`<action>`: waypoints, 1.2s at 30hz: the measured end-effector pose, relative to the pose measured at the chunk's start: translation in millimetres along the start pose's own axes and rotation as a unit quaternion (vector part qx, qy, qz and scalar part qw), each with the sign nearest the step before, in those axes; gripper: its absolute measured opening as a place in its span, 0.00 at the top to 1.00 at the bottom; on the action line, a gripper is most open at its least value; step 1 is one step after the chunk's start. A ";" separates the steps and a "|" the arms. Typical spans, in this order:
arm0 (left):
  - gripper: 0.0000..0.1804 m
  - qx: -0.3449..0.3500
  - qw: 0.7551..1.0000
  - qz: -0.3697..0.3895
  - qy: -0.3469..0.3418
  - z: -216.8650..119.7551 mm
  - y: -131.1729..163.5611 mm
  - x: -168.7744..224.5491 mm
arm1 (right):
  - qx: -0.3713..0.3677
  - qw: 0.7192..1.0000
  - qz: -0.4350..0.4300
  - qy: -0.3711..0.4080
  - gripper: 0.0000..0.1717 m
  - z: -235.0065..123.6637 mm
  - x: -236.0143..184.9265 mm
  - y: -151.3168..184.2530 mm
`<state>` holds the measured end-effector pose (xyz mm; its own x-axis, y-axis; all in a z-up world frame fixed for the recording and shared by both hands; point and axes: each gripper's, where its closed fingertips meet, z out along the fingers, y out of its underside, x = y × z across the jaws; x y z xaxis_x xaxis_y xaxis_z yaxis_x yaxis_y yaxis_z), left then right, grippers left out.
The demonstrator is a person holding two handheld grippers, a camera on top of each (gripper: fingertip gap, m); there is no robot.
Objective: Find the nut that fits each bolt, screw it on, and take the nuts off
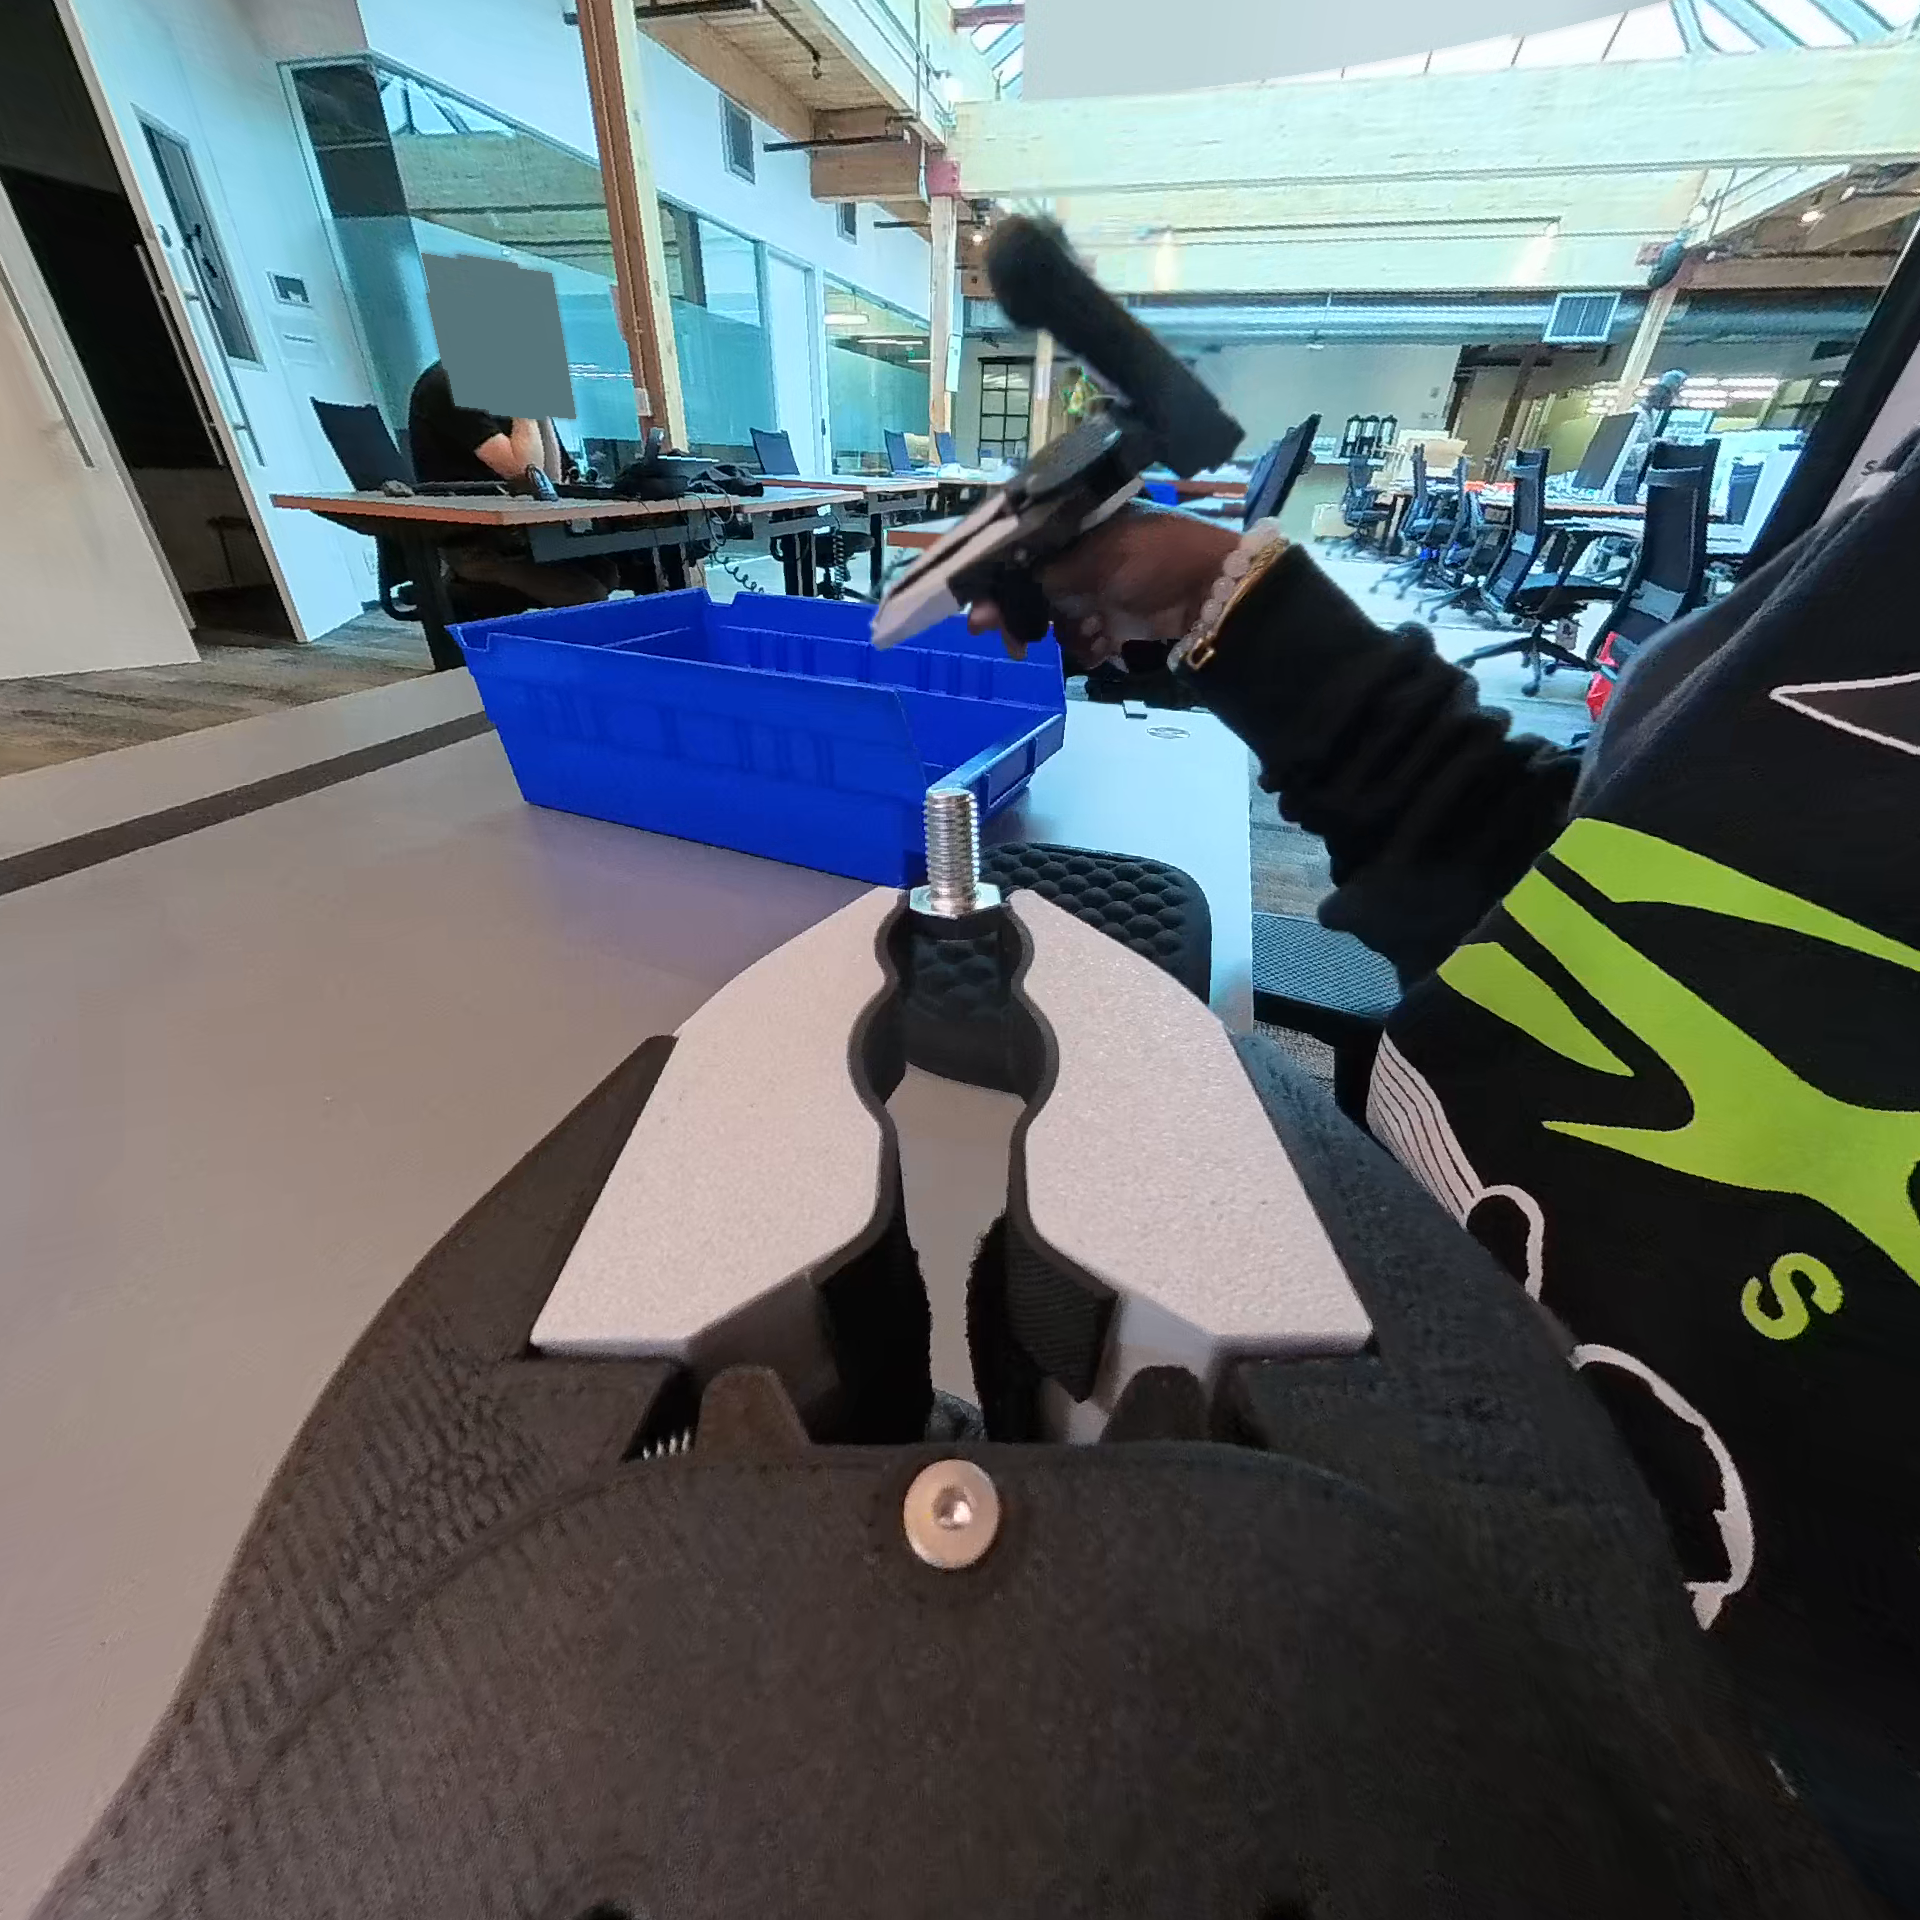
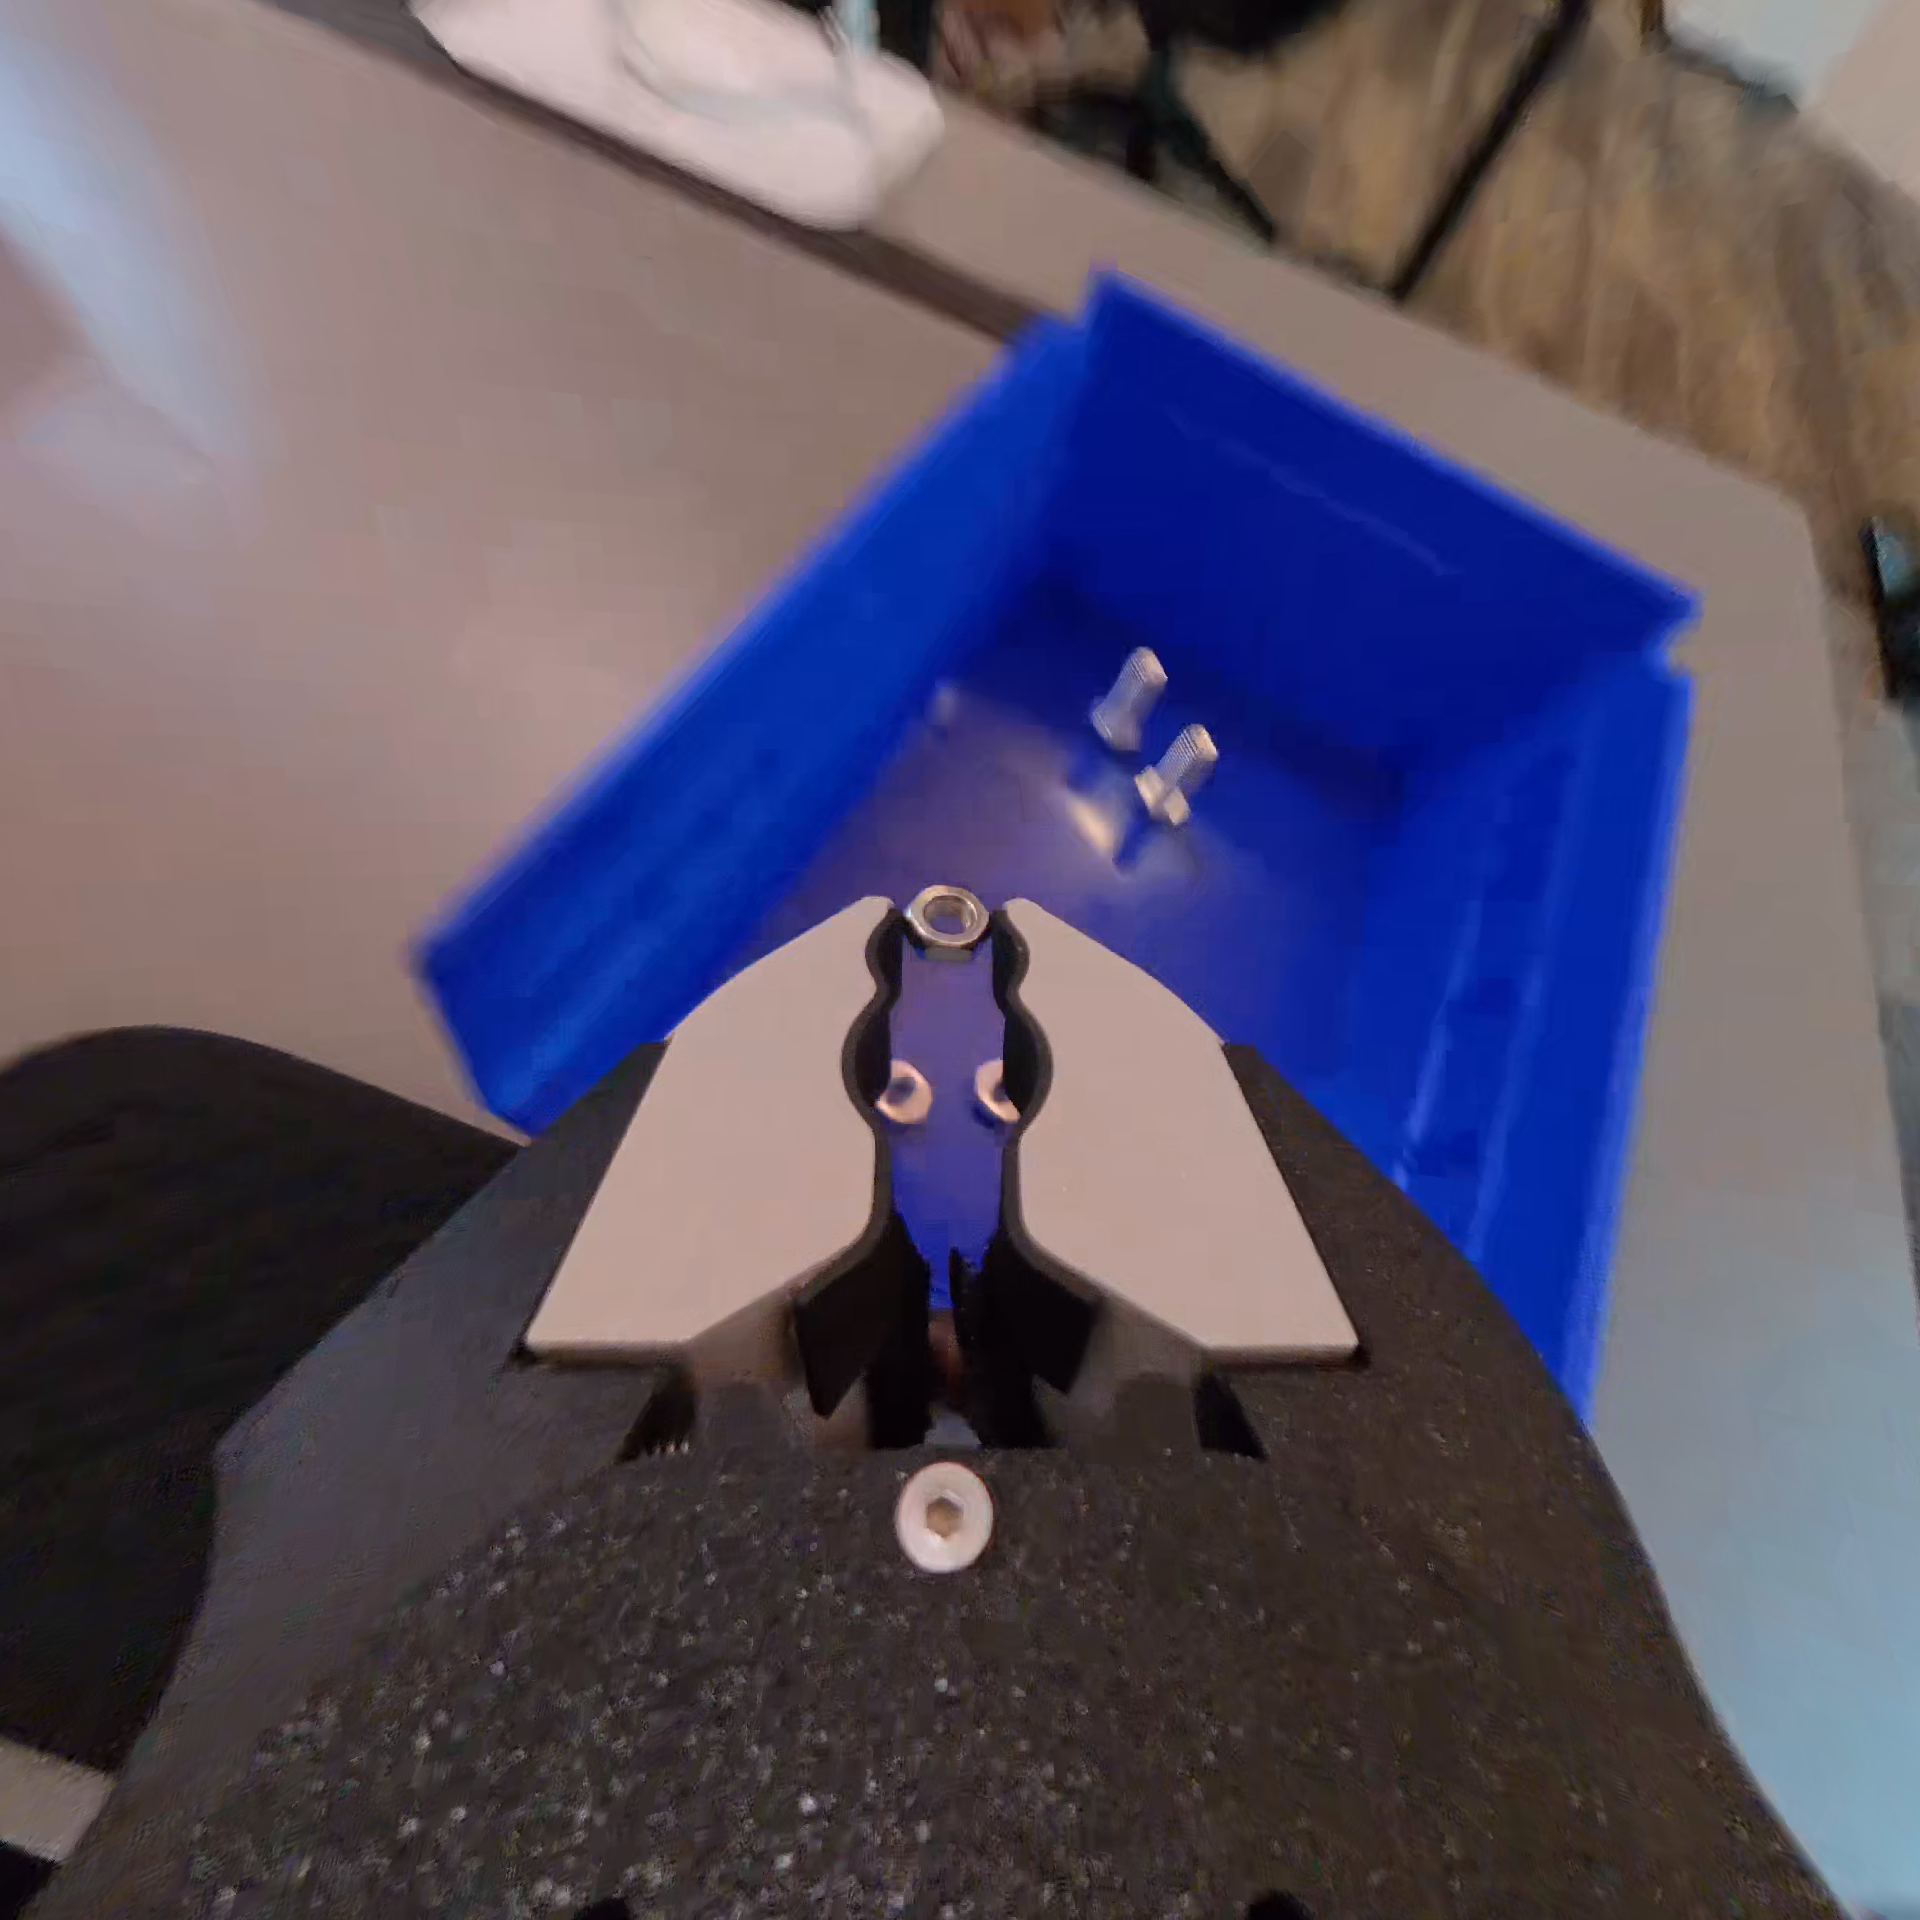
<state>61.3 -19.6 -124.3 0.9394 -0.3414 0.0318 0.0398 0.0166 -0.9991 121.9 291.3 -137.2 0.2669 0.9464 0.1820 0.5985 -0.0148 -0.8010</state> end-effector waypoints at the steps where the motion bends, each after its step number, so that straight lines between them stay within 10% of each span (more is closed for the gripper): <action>1: 0.92 -0.001 1.000 0.000 0.000 0.0 0.1 0.0 | -0.041 0.999 0.012 0.016 0.90 5.8 12.8 15.1; 8: 0.92 -0.008 1.000 0.004 -0.003 1.7 1.3 -1.2 | -0.235 0.969 0.055 0.057 0.90 35.8 43.7 84.3; 23: 0.92 -0.012 1.000 0.005 -0.003 2.8 2.5 -2.8 | -0.394 0.919 0.002 -0.007 0.90 41.6 37.9 109.8; 31: 0.92 -0.014 1.000 0.003 -0.005 3.4 3.3 -3.8 | -0.344 0.939 0.009 0.018 0.82 35.2 40.3 94.1; 36: 0.92 -0.015 1.000 -0.003 -0.012 4.7 4.1 -5.9 | -0.123 0.991 -0.047 0.001 0.83 29.5 1.7 13.1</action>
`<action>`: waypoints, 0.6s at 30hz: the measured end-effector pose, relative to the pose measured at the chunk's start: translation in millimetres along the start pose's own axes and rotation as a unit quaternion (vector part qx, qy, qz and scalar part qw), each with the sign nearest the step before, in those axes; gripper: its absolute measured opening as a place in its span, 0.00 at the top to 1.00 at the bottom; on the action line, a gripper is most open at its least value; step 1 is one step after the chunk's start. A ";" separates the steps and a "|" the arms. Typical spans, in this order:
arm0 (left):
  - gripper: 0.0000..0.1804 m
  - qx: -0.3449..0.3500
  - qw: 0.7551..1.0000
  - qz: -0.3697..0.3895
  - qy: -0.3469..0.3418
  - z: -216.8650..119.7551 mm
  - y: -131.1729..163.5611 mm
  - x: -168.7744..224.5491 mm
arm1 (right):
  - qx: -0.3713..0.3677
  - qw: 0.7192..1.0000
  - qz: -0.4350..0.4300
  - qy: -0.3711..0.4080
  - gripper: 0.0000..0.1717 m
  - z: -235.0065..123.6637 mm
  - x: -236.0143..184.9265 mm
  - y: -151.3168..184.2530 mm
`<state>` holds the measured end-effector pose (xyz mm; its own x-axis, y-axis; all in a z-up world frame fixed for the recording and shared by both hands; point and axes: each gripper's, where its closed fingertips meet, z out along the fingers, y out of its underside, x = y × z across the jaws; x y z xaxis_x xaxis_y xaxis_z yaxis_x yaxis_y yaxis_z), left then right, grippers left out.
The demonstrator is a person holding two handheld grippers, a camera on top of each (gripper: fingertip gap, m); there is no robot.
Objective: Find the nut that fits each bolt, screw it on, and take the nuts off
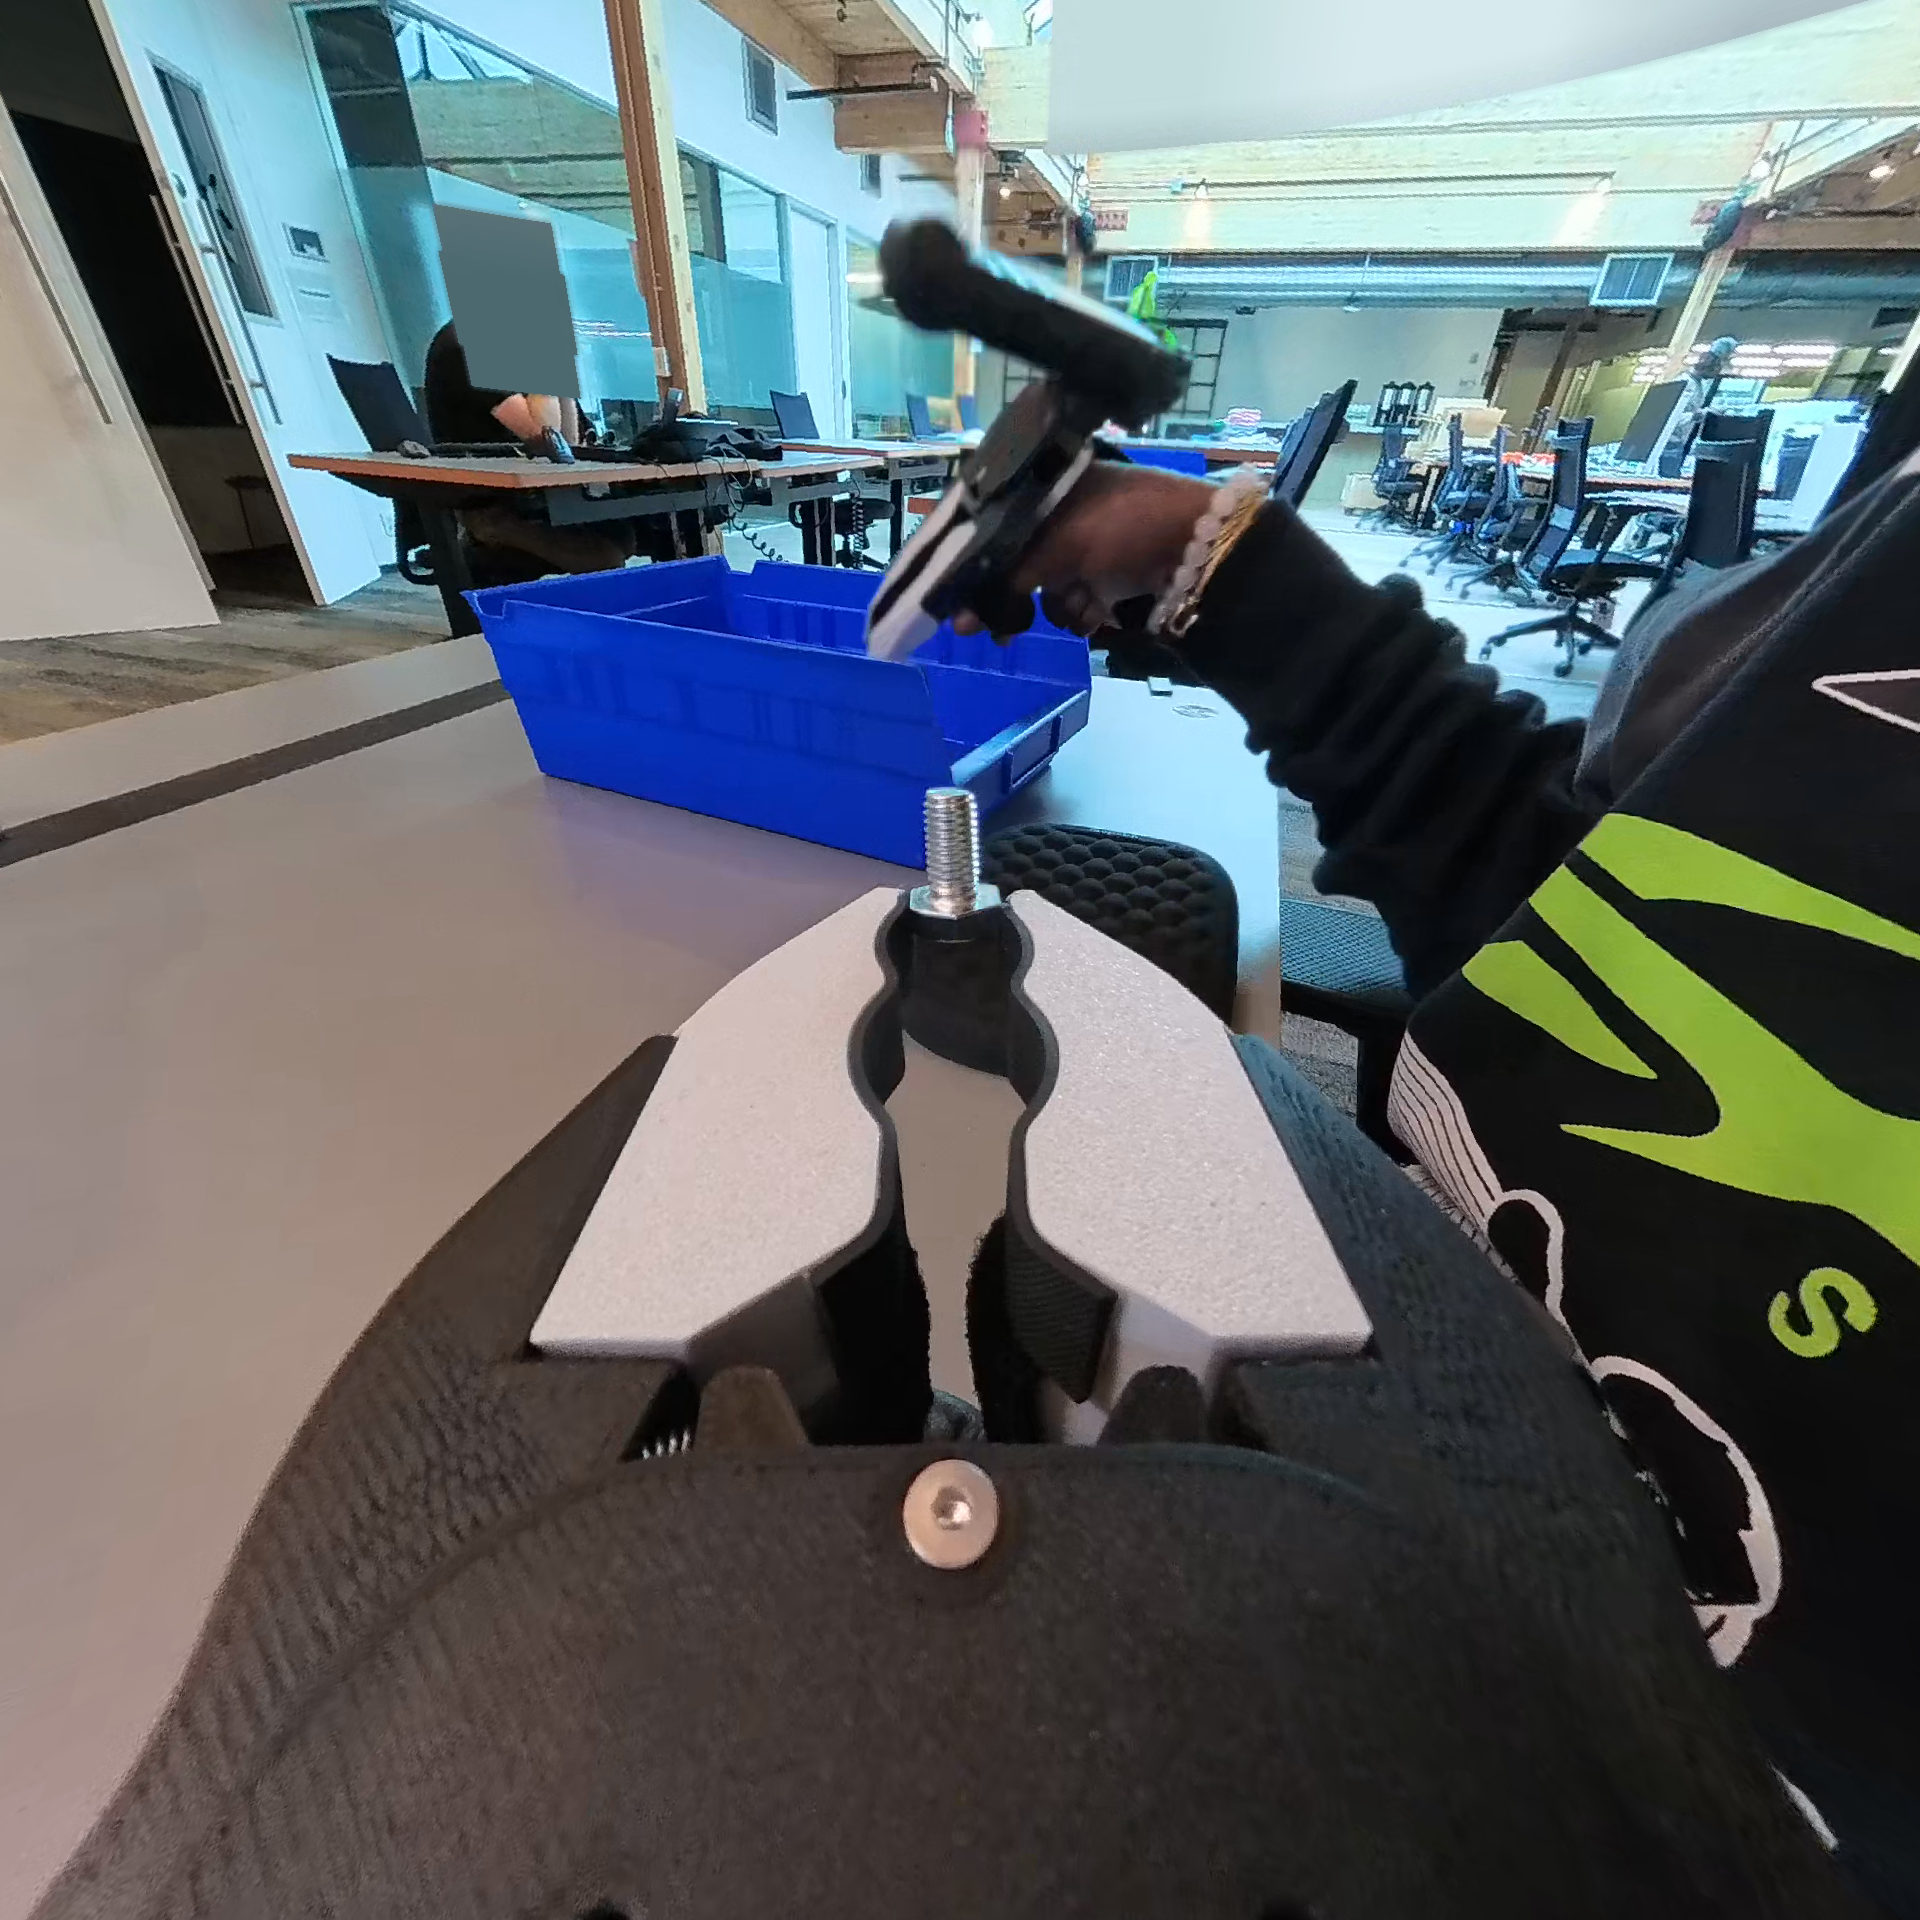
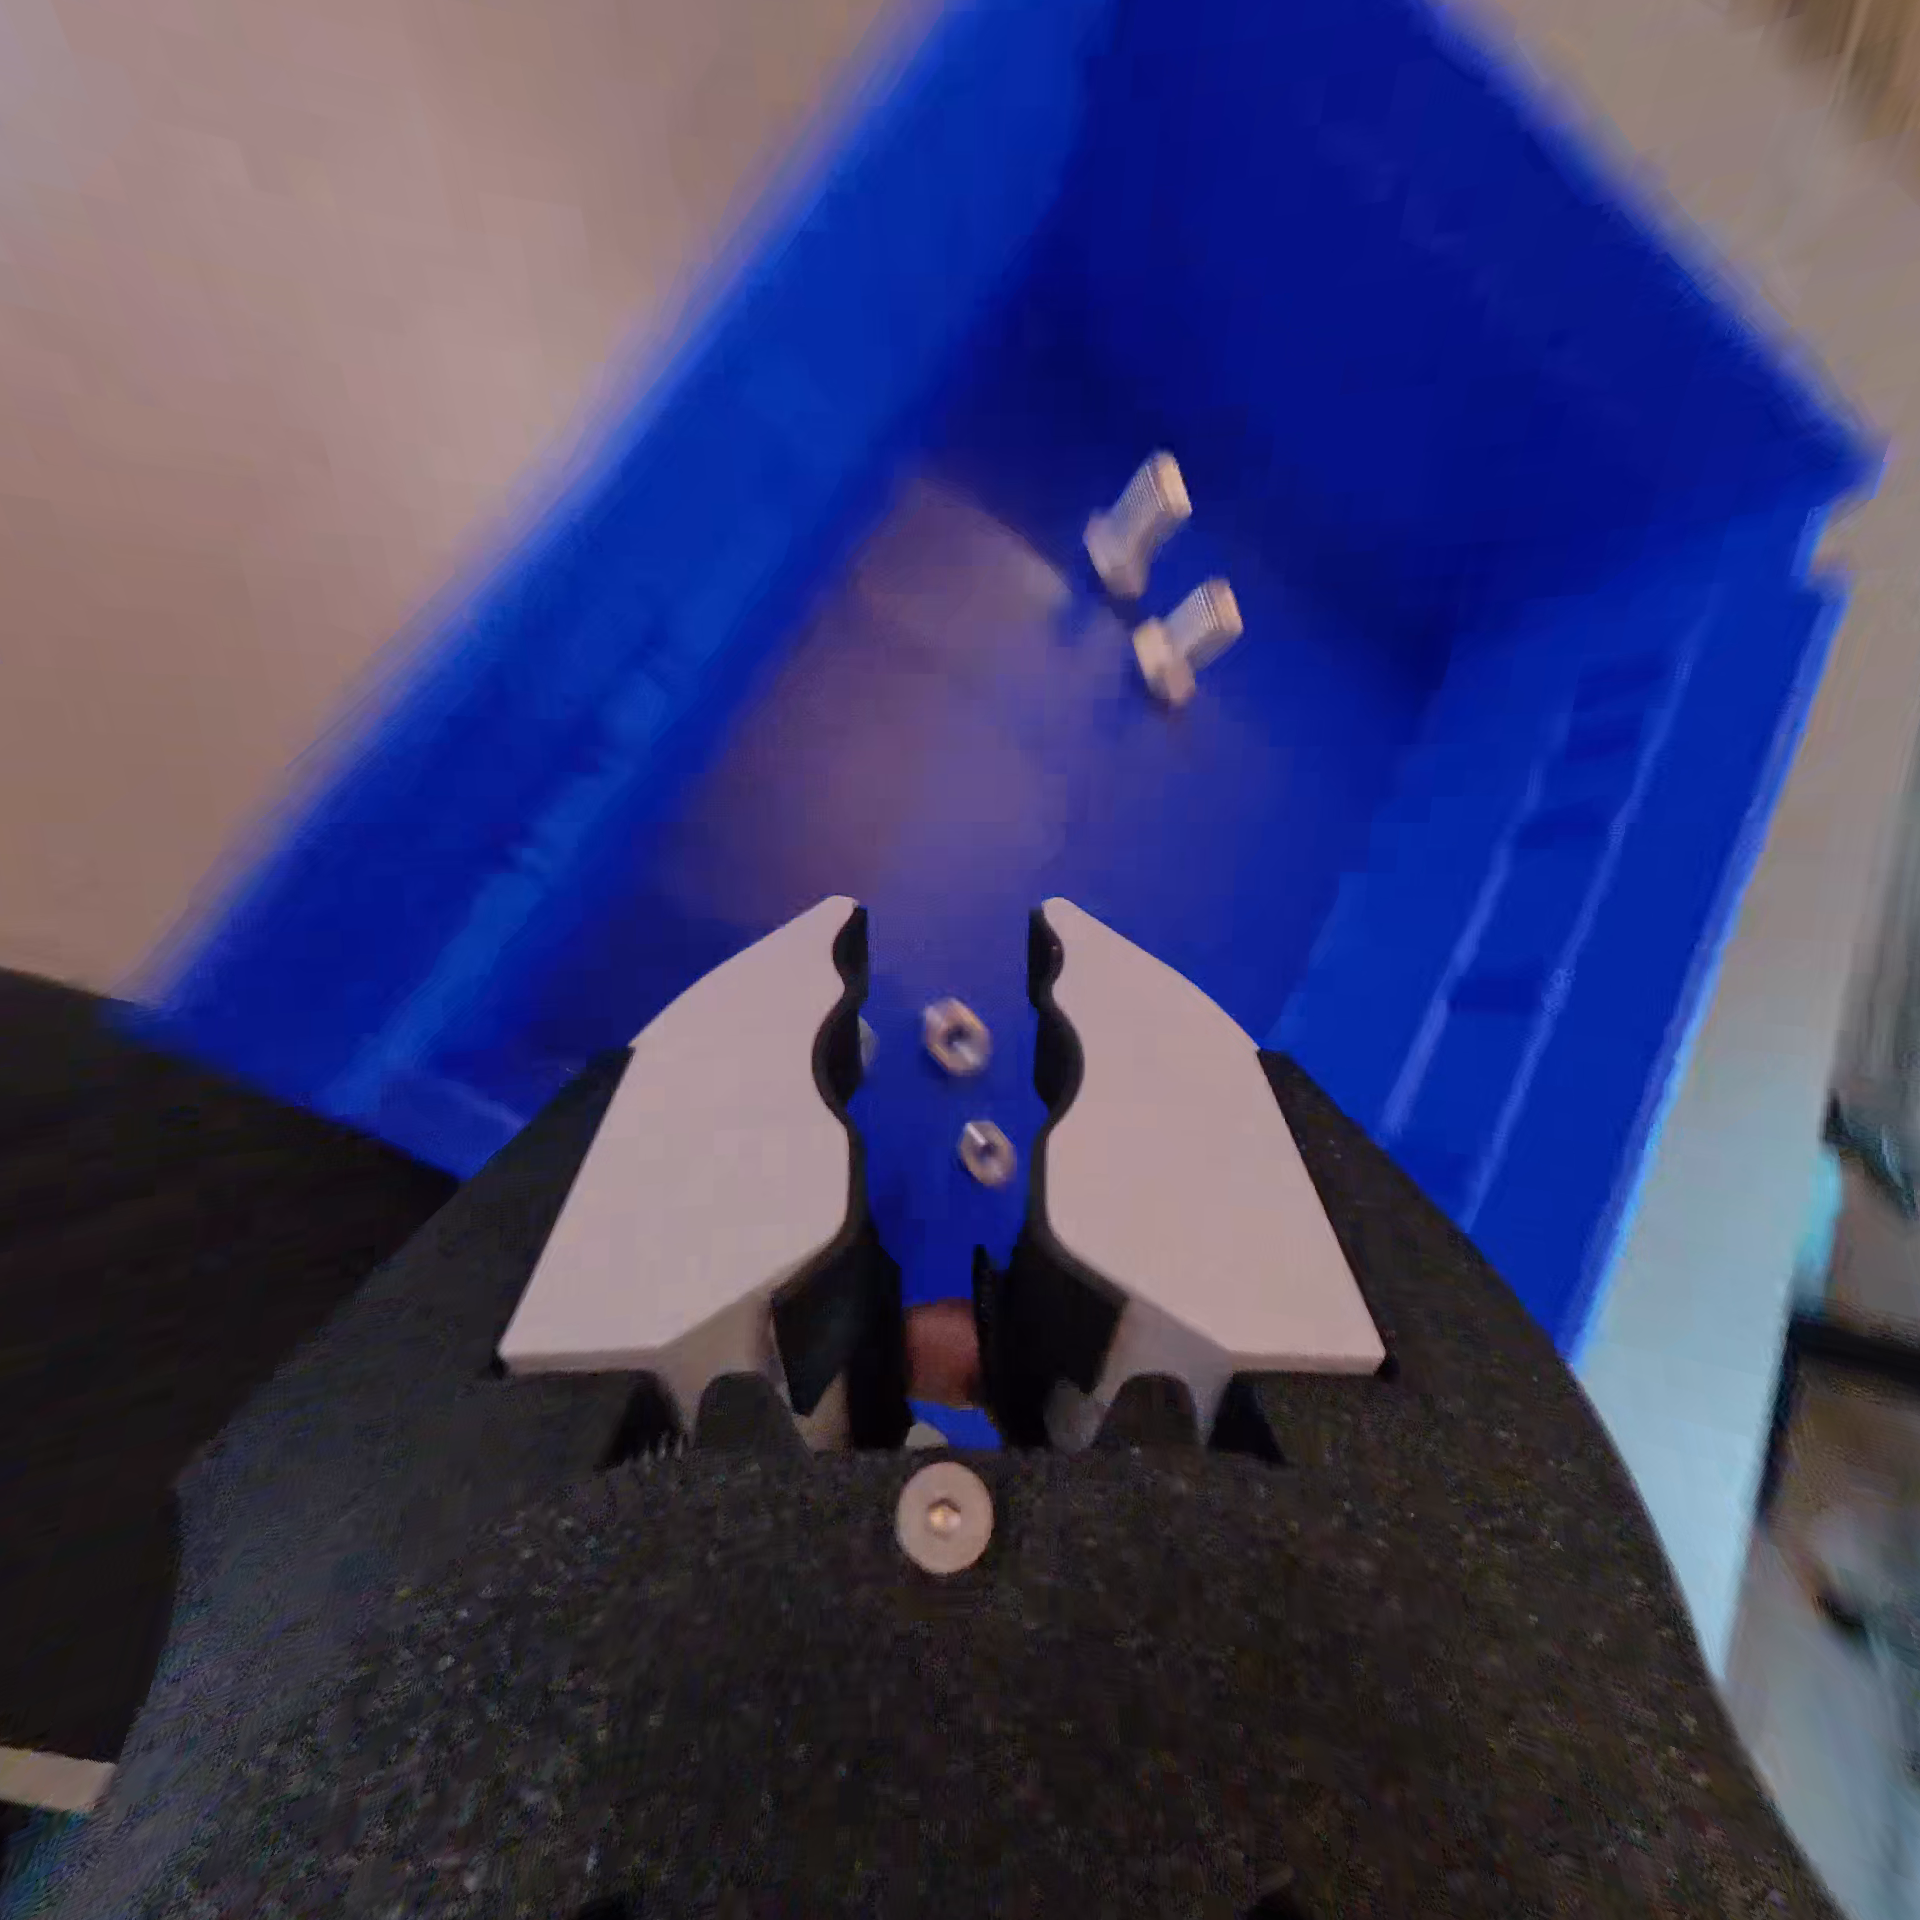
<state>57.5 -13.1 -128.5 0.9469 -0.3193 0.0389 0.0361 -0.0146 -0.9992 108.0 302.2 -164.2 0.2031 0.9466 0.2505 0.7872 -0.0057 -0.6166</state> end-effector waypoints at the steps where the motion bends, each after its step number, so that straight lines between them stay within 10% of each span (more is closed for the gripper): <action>1: 0.92 -0.001 1.000 0.000 -0.001 0.4 0.2 -0.2 | 0.049 0.998 -0.016 -0.022 0.83 -8.7 -18.4 -17.9; 9: 0.92 -0.008 1.000 0.007 -0.008 2.6 2.5 0.4 | 0.273 0.879 -0.125 -0.371 0.85 -101.9 -226.2 -86.4; 18: 0.92 -0.015 1.000 0.016 -0.007 4.1 5.0 2.8 | 0.284 0.818 -0.190 -0.463 0.89 -121.8 -305.7 -79.4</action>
<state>61.6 -10.2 -133.4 0.9515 -0.3074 0.0075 -0.0031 -0.0339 -0.9994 54.3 -26.0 -101.0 -0.7287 0.6848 -0.0065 0.2397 0.2462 -0.9391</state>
